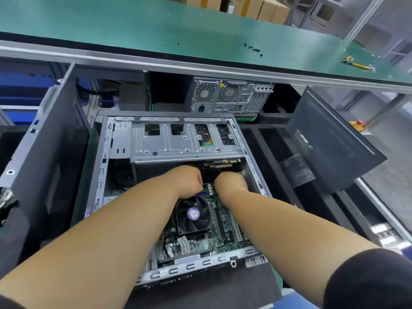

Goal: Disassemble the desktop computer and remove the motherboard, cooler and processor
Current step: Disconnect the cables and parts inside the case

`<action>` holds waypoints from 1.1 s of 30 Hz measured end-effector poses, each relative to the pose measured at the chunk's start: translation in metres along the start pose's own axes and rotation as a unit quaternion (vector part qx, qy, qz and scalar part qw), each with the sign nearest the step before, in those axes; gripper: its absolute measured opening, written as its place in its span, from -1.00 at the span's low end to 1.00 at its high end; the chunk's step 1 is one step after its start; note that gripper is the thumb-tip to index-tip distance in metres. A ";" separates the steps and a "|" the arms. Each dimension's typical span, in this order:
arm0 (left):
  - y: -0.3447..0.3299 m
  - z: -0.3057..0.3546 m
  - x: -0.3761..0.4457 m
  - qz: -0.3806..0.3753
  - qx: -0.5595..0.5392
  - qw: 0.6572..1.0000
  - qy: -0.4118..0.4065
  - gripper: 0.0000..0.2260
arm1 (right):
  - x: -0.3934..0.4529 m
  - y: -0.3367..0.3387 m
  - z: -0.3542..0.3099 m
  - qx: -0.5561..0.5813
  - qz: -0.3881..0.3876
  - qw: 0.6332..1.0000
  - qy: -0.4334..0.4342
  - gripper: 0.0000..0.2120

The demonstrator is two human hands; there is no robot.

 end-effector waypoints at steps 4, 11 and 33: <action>0.000 0.000 0.000 0.003 -0.005 1.000 -0.001 -0.79 | -0.001 -0.002 -0.002 -0.040 0.016 0.999 0.008 -0.75; -0.001 -0.001 -0.002 -0.006 -0.014 1.000 -0.003 -0.79 | -0.002 -0.004 -0.004 -0.082 0.017 0.996 0.012 -0.70; -0.003 0.001 0.001 -0.032 0.010 0.999 -0.015 -0.91 | 0.003 -0.012 -0.002 -0.149 0.052 0.987 -0.009 -0.67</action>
Point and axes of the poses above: each hand's wrist, its own x-axis towards the middle knuckle, its own y-axis out of the back of the hand, z = x × y, the point moved 5 cm from there along x, towards the middle knuckle, and after that the axes turned 4 degrees about -x, right-handed, at the moved point
